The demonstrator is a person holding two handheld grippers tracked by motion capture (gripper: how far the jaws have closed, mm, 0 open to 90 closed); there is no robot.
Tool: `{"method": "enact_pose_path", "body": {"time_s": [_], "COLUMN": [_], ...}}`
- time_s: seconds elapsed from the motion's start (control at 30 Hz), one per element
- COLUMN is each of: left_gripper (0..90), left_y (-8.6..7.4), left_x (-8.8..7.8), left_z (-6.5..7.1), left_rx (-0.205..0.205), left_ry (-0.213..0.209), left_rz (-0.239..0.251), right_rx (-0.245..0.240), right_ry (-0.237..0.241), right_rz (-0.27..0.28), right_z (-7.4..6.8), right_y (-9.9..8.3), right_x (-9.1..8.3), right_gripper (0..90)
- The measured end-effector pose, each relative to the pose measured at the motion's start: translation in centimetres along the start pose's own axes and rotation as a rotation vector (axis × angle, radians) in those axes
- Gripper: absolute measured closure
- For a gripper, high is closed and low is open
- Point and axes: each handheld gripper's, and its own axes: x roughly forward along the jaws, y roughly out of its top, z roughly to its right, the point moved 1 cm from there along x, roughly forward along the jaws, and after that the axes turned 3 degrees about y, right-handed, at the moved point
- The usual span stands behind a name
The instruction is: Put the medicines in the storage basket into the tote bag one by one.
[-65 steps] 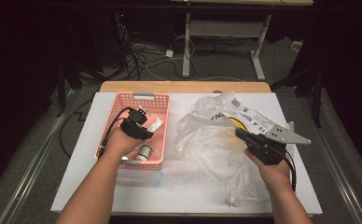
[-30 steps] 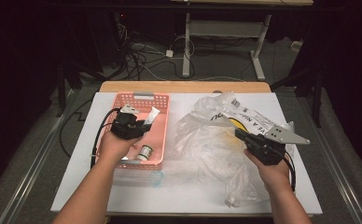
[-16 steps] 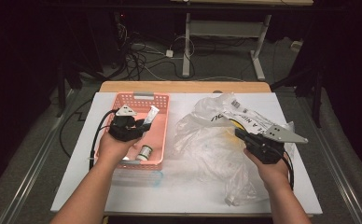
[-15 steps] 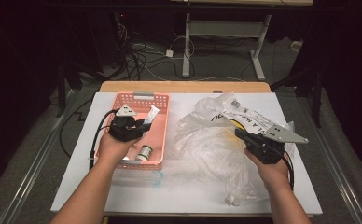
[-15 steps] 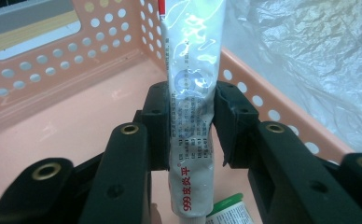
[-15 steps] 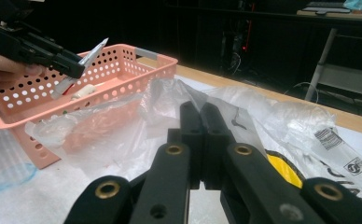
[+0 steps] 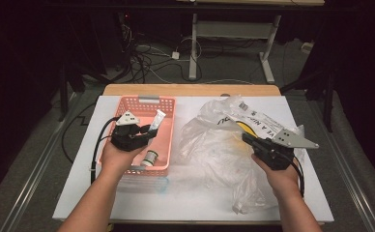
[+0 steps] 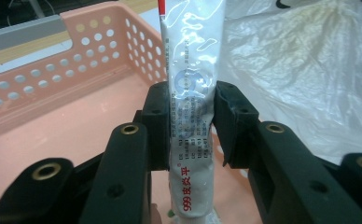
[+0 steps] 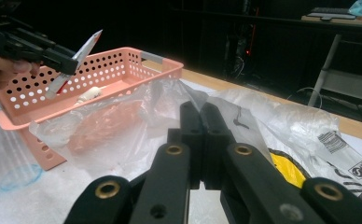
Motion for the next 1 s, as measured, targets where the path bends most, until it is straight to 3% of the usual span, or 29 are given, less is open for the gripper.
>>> {"method": "enact_pose_path", "body": {"time_s": [0.3, 0.57, 1.0], "left_gripper": [66.4, 66.4, 66.4], "left_y": [-0.4, -0.4, -0.4], "left_x": [-1.6, -2.8, -3.0], "left_z": [3.0, 4.8, 8.8], "left_rx": [0.019, 0.032, 0.095], "left_ry": [-0.021, -0.057, -0.136], "left_rz": [0.040, 0.071, 0.090], "right_rx": [-0.002, 0.000, 0.001], "right_ry": [0.005, 0.007, 0.002], "right_rz": [0.007, 0.009, 0.009], "right_z": [0.0, 0.0, 0.1], "right_y": [0.1, 0.1, 0.2], "right_x": [-0.2, -0.1, 0.0], "right_gripper": [90.0, 90.0, 90.0]}}
